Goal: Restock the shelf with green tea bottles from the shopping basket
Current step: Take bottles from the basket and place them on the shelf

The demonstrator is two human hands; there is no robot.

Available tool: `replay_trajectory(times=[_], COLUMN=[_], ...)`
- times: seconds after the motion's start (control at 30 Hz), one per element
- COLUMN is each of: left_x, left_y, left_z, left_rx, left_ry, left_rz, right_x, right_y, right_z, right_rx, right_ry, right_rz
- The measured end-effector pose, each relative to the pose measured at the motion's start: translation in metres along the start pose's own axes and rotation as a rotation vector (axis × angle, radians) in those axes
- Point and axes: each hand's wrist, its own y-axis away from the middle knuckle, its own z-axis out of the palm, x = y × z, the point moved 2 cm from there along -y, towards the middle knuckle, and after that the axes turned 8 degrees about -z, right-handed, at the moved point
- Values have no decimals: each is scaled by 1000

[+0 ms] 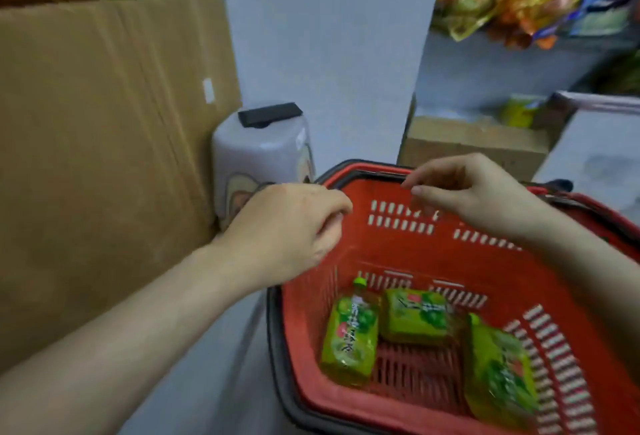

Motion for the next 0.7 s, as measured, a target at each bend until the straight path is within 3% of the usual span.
replay_trajectory(times=[0.1,0.2,0.3,0.43,0.53,0.7], left_x=[13,18,13,13,13,6], left_y=[-20,-30,-30,-25,-23,-23], left_z=[43,77,96,94,92,90], left_rx=[-70,-144,-210,-151,-161,-237], left_ry=[29,11,-43,-142,-182,-196], left_rz=[-69,-86,-145,-149,-160,-220], right_x=[62,109,140,153,151,175], right_y=[17,32,53,44,20,0], right_z=[12,43,83,136,183,250], right_rx=[122,103,-152,-522,-600,-604], right_ry=[28,126,203,290,197,134], right_rz=[141,255,347,274,327,622])
